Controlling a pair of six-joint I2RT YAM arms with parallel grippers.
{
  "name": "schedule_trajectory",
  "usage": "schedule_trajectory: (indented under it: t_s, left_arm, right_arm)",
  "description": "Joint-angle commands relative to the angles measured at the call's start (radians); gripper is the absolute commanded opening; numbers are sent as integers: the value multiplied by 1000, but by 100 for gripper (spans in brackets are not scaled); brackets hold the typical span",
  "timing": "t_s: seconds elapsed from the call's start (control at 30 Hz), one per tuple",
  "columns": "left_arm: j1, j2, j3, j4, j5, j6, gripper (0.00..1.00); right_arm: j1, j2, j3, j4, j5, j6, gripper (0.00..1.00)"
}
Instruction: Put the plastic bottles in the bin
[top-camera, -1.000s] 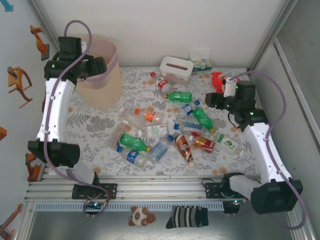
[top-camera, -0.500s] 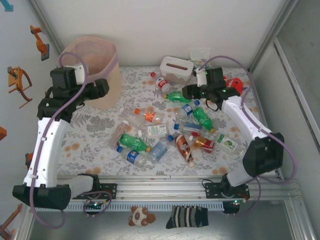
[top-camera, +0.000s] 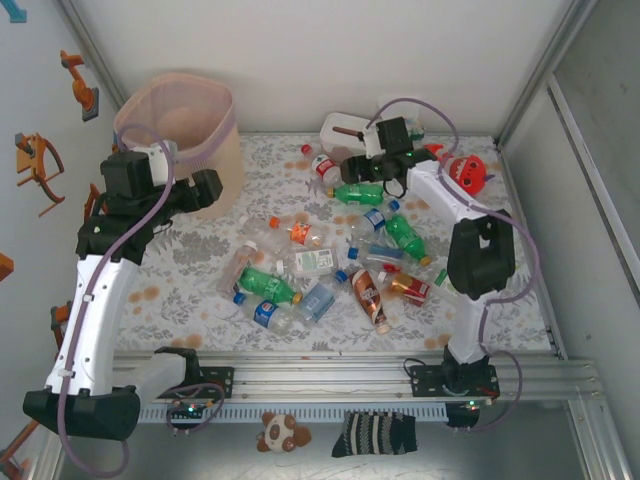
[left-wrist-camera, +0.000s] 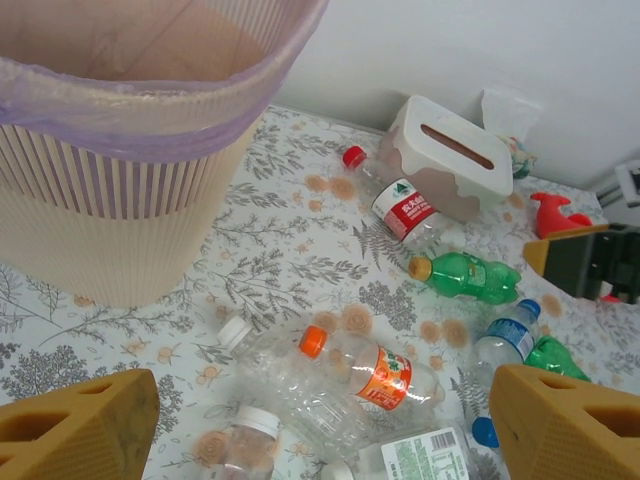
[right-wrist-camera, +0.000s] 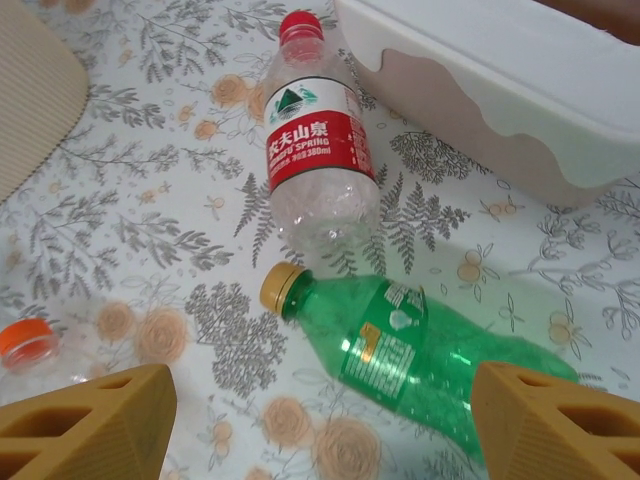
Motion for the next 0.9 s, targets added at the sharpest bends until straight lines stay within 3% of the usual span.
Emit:
schedule_trajectory:
  t_s: [0.0,0.27,0.4,0.87]
  left_arm:
    - [-1,-30,-19,-10,30,-25,85]
    - [1,-68,-35,-31,4,-17,87]
    - [2,-53,-22,-33,7,-9,87]
    - [2,-2,-12,-39,55,-1,90]
  right_arm:
    - [6,79,83,-18,-31,27,78]
    - [8,308,310,-23,-112,99,81]
    - [13,405,415,-43,-94,111,83]
    - [23,576,558,15,-126,135,85]
